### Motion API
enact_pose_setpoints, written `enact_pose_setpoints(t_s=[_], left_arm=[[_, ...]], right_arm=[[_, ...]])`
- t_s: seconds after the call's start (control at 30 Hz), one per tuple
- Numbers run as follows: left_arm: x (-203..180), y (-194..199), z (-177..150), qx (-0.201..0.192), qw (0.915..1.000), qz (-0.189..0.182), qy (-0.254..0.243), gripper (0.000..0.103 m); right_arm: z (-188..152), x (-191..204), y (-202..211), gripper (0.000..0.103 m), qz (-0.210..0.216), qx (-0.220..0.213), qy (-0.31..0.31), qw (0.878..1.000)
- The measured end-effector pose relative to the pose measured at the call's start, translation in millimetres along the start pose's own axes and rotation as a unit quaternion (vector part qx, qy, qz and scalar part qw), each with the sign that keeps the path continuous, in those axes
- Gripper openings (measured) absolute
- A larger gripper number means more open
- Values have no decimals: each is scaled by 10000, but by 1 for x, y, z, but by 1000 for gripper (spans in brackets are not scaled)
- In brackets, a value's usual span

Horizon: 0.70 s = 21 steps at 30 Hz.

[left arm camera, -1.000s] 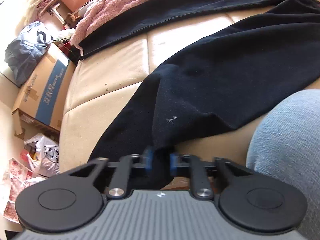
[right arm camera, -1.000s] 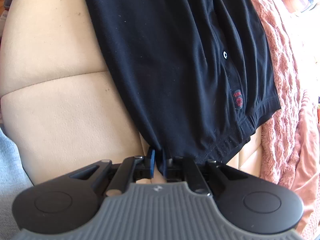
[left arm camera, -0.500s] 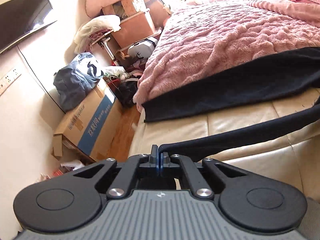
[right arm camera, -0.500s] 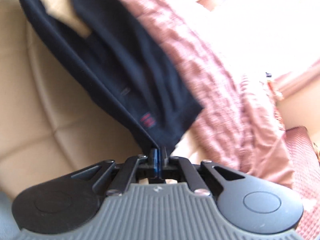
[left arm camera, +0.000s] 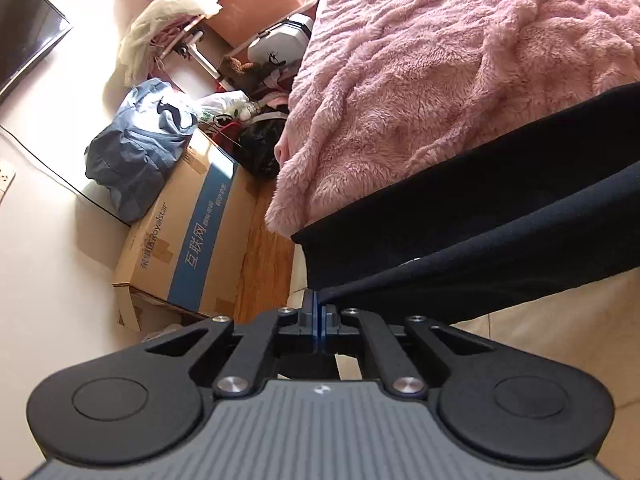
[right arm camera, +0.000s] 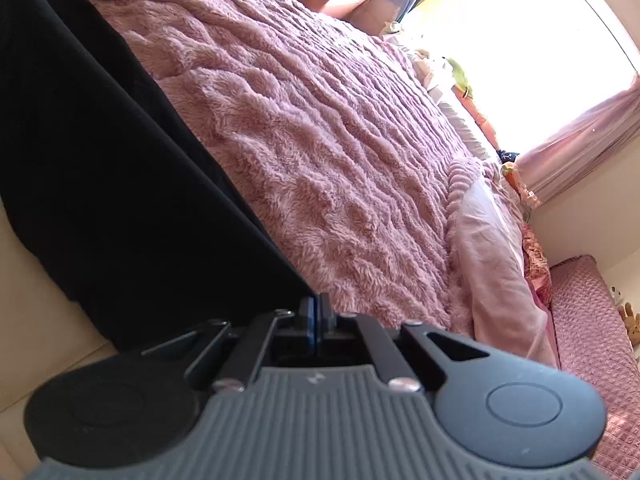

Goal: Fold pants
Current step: 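Lift the hems with both grippers and carry them toward the waistband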

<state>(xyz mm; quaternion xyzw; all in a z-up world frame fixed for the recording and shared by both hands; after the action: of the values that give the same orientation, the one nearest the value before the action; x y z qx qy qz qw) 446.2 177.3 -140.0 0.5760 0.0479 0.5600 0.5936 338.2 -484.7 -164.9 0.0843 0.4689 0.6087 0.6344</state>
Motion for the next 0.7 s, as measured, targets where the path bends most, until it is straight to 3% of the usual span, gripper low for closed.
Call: enact_pose_setpoints(t_s=[0.2,0.37,0.7], left_arm=[[-6,-59,42,357,9992,54,-168,1],[-9,-96,64,593,9977,134,-293,1],[-23,-137,89,620,9973,173,-351,1]], right_arm=[[17,1,-78,0,47,298,-19,9995],[20,6,-120,0,153,462,-149,9987],[4,20,-160,0,272,826,-201,9960]])
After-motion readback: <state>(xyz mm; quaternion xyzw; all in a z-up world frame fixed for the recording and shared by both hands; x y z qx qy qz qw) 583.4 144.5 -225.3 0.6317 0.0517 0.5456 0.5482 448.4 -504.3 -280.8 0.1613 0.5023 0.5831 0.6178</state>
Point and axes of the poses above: each gripper's, at about its wrist camera, not at the fingertips, and y roughly against the way its jaws point, x to its left, z to its top, the point moved 8 cm from there along -y, roughly the way its jaws point, and after that the axes turned 9 degrees about -y, right-handed, at the moved point
